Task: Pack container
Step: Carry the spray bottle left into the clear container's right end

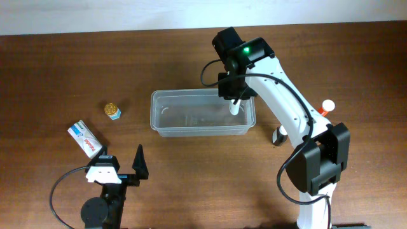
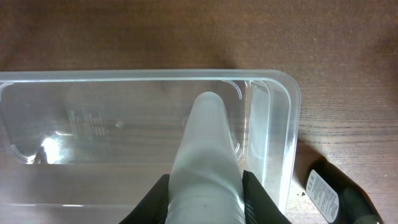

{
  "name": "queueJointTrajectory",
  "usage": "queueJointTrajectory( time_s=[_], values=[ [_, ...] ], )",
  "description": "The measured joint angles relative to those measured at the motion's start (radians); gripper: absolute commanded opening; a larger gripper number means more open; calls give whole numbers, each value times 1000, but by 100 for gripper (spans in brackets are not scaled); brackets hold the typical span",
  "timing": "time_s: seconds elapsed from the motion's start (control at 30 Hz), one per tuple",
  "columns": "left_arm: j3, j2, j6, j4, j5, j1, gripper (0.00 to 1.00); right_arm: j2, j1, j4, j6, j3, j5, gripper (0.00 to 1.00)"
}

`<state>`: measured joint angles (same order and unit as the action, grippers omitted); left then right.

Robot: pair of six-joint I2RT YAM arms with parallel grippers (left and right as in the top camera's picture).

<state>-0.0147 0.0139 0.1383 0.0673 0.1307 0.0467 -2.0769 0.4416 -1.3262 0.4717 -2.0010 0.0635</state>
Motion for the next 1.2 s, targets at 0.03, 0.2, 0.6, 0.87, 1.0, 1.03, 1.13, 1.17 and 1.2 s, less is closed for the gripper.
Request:
queueJointTrajectory(
  time_s=[0.03,0.2,0.6,0.87,1.0,1.03,1.13,1.17,1.2],
  values=[
    [0,0,0,0,0,0,99,0,0,3,0,0,0,9],
    [0,0,0,0,0,0,99,0,0,5,1,0,1,10],
    [0,0,0,0,0,0,99,-50,0,5,1,10,1,10],
    [0,0,0,0,0,0,99,-55,0,72,0,75,19,10],
    [0,0,0,0,0,0,100,-55,-6,95,0,108,19,10],
    [0,0,0,0,0,0,99,-55,-9,106,0,119,19,10],
    [0,0,0,0,0,0,99,-55,-14,135,-1,140,23,10],
    [0,0,0,0,0,0,99,-55,-14,140,-1,144,23,10],
    [0,0,0,0,0,0,99,-55,-15,144,0,146,23,10]
  ],
)
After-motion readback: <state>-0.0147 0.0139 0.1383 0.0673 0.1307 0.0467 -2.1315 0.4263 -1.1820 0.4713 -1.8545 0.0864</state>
